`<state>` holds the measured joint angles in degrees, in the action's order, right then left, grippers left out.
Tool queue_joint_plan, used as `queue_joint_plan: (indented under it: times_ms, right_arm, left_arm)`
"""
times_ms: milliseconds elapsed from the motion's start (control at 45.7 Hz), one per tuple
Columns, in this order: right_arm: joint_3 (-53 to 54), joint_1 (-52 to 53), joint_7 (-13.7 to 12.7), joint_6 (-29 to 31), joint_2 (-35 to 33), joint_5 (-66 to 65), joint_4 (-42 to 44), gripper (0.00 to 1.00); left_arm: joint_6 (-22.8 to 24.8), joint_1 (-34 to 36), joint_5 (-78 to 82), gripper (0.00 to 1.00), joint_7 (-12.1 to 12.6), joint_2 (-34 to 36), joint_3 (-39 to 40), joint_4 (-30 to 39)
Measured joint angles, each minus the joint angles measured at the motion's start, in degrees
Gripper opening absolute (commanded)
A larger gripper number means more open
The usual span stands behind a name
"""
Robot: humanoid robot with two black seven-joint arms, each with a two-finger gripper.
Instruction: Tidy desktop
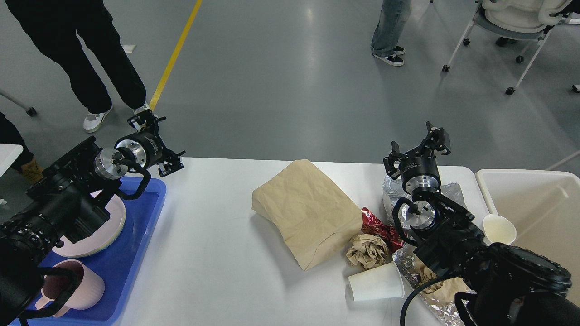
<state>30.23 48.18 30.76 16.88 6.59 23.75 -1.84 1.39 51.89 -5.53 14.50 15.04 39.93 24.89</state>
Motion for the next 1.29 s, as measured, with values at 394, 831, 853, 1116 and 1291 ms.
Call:
queue_joint_plan:
  times_ms: [394, 831, 853, 1116, 1291]
  right_arm:
    - [0.0, -0.01, 0.0, 0.0, 0.0, 0.0, 0.07, 1.0]
    - [0.0, -0.02, 0.0, 0.0, 0.0, 0.0, 0.02, 1.0]
    - [0.0, -0.02, 0.0, 0.0, 0.0, 0.0, 0.02, 1.0]
    - [0.01, -0.02, 0.0, 0.0, -0.01, 0.0, 0.0, 1.0]
    - [0.02, -0.02, 0.0, 0.0, -0.01, 0.0, 0.0, 1.0]
  left_arm:
    - [-0.31, -1.86, 0.31, 0.97, -19.65, -5.58, 1.91, -2.8]
    - [-0.42, -3.81, -0.03, 0.97, -54.41, -11.54, 0.99, -5.4]
    - [-0.34, -3.81, -0.03, 0.97, -54.44, -11.61, 1.0, -5.43]
    - [1.34, -2.13, 0.64, 0.97, -54.19, -10.79, 0.83, -5.59]
    - [8.59, -3.2, 0.27, 0.97, -54.14, -9.9, 0.99, -6.56]
